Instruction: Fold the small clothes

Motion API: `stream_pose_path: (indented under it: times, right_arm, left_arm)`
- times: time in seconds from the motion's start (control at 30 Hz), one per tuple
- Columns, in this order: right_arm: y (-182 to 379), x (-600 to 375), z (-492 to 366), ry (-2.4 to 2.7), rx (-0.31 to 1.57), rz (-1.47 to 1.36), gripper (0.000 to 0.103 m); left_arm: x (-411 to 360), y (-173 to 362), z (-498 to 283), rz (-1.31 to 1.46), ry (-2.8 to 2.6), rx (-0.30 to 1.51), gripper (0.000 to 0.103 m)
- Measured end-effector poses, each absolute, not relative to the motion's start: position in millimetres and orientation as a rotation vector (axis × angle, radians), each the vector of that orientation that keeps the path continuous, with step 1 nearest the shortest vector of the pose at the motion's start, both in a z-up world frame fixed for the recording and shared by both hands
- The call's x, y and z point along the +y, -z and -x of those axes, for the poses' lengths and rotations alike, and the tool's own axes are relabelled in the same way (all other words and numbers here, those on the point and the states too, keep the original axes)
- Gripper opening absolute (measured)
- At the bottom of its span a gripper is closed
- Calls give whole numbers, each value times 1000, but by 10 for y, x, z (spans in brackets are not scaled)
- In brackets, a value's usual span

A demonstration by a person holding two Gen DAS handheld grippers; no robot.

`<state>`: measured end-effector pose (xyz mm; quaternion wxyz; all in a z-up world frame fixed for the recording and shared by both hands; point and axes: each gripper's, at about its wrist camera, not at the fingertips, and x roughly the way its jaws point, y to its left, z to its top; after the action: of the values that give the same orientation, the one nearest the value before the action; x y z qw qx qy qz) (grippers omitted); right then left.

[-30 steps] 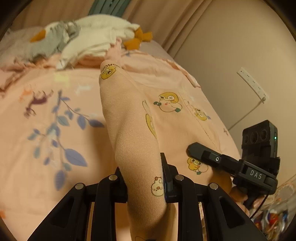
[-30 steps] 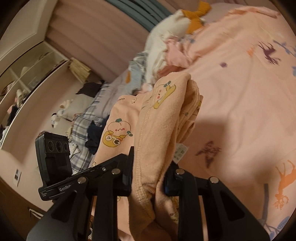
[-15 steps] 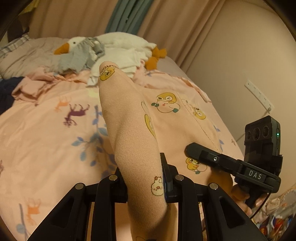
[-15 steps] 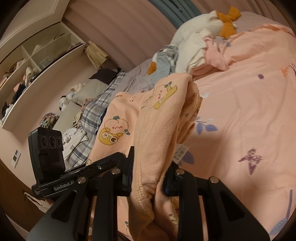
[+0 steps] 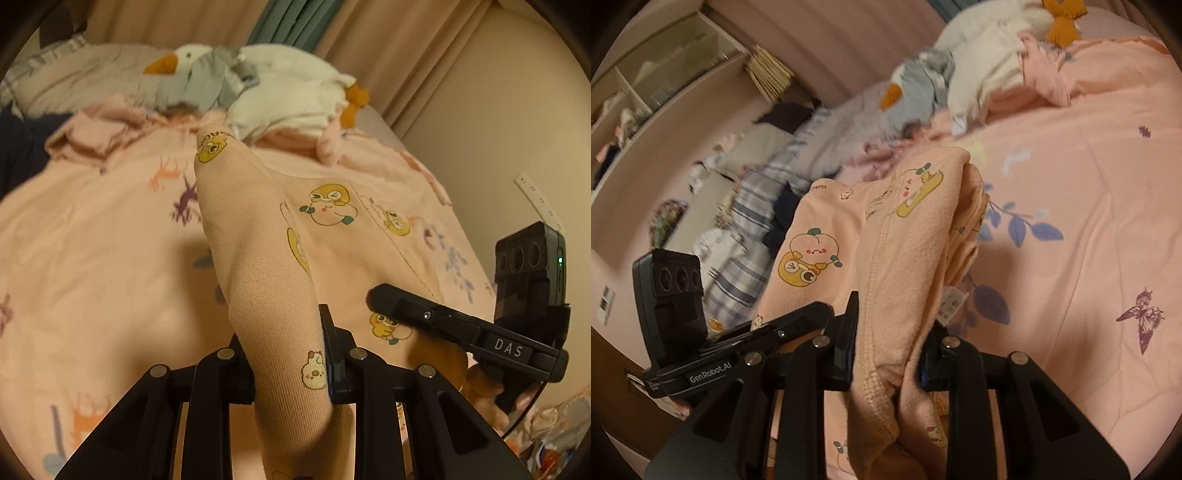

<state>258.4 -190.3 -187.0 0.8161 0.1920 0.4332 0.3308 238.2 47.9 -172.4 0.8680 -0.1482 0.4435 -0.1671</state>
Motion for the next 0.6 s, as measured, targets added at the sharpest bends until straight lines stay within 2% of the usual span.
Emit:
stream_pose_path:
  times: [0.27,0.3,0.37,0.43,0.5,0.6]
  right_arm:
    - [2778,-1814,-2957,-618,1120,-389,27]
    - [2866,-1812,-2971,-605,1143,-389,28]
    - [2939,-1827,-2960,-595,1163,-407,31]
    - [2914,-1878,-2945,-600,1171,-422,33]
    - [2793,-1941,-2913,-556,1162,-395,38]
    - [2515,-2013,-2784,-454,1069,-297,37]
  left_arm:
    - [524,2645,-2748,333,339,1112,24]
    - [510,2672,-2733,310,338,1115,24]
    - [538,2681,-2684,292,337,1101,30]
    - [645,2629,-2632,324,323,1101,31]
    - [838,2527,-2552,378,289,1091,31]
    - [1122,2218,-2316,353,85,948,31]
